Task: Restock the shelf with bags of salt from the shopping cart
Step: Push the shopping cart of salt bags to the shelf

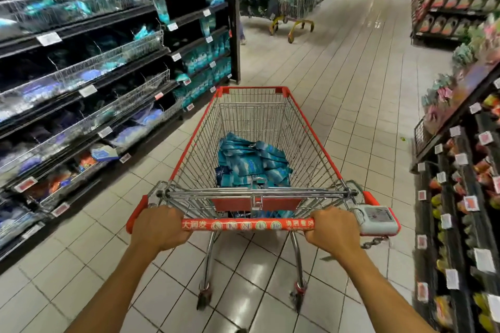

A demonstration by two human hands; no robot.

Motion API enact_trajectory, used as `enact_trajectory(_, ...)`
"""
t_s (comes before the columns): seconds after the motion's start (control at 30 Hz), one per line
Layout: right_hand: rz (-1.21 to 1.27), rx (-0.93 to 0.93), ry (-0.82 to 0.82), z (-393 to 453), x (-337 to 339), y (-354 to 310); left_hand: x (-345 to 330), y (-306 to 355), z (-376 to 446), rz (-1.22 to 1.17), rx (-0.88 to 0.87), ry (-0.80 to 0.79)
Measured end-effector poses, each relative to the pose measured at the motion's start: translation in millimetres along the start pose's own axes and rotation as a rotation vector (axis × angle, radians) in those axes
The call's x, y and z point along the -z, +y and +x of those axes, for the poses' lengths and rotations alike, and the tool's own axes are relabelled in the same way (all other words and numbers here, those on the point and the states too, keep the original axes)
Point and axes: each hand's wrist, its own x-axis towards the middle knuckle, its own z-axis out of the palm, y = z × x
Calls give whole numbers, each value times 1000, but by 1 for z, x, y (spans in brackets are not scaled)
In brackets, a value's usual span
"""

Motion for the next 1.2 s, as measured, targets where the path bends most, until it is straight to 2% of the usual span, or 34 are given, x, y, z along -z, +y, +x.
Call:
enact_trajectory(0.2,7,15,29,115,-2,36,10,19,110,24,26,32)
enact_trajectory(0.67,-11,75,62,382,-4,133,48,74,357,0,61,-82)
enact_trajectory(1.2,-24,209,46,697,-14,278,80,182,623,-57,262,-95)
